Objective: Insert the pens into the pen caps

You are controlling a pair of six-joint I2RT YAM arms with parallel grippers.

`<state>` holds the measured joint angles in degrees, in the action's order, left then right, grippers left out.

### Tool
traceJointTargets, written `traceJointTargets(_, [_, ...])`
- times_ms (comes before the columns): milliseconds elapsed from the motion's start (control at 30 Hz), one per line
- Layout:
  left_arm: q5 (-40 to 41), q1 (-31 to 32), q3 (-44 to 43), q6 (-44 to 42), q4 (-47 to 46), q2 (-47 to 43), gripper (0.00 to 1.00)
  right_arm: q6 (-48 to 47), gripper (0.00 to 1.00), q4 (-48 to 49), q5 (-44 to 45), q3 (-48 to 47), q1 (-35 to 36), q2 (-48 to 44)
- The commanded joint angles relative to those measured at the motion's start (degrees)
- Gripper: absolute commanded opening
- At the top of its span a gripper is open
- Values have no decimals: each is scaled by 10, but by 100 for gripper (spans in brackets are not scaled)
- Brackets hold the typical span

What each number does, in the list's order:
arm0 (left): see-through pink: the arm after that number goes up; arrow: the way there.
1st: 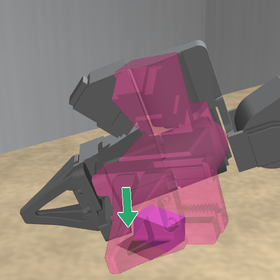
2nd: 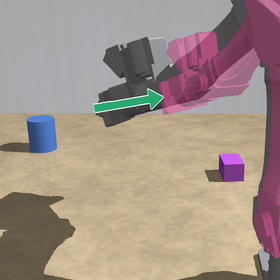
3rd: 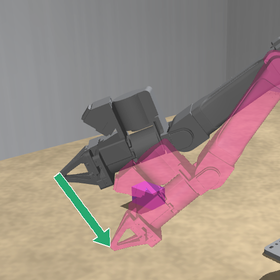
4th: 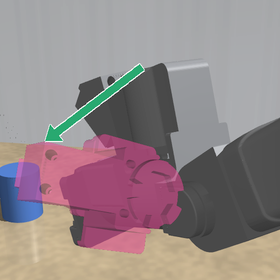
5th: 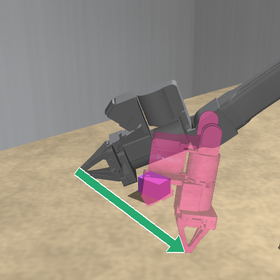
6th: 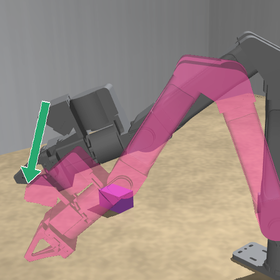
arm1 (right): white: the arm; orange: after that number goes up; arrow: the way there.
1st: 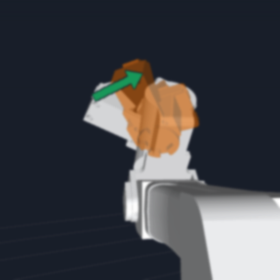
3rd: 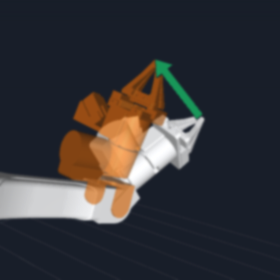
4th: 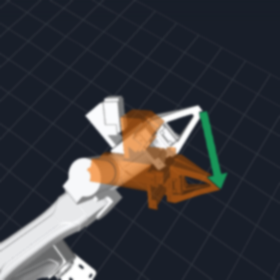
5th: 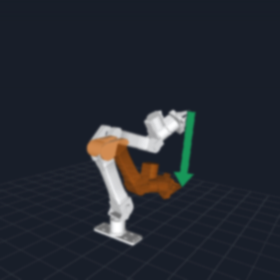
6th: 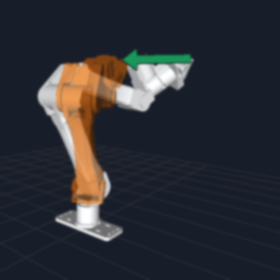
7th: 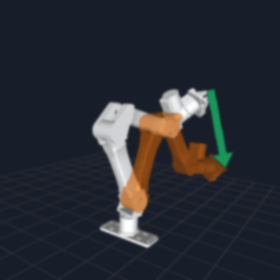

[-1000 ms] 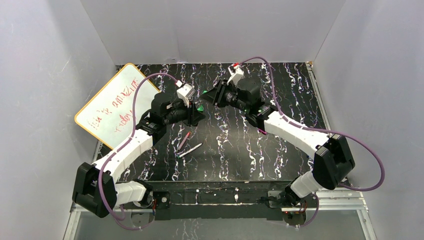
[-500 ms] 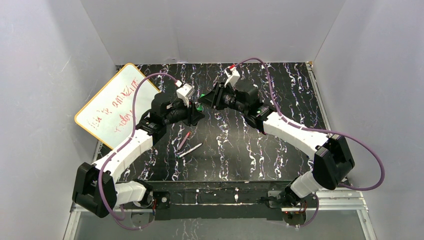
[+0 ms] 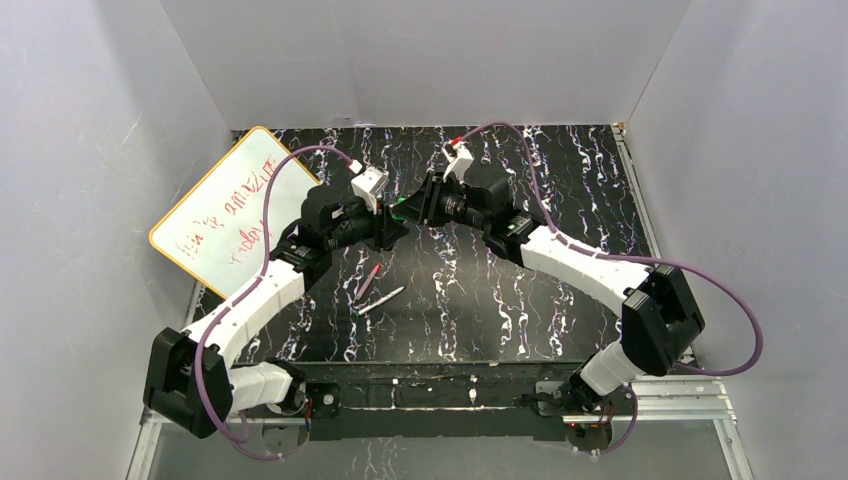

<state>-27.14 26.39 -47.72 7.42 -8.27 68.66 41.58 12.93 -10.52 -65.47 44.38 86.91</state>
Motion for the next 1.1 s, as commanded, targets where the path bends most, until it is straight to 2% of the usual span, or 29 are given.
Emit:
traceJointTargets(0, [4,3,1,-9,7,-20,0,-14,31,8,-4,7,3,-2])
traceJointTargets(400, [16,3,0,-11,5,-19,0,-35,33,-10,-36,-2,16,3])
traceJointTargets(833, [12,3,4,-12,-1,-14,0,-29,63,1,-47,6,20,1])
traceJointTargets(1067, [10,3,7,-14,-2,-16,0,-36,75,21,-1,41,11,-40])
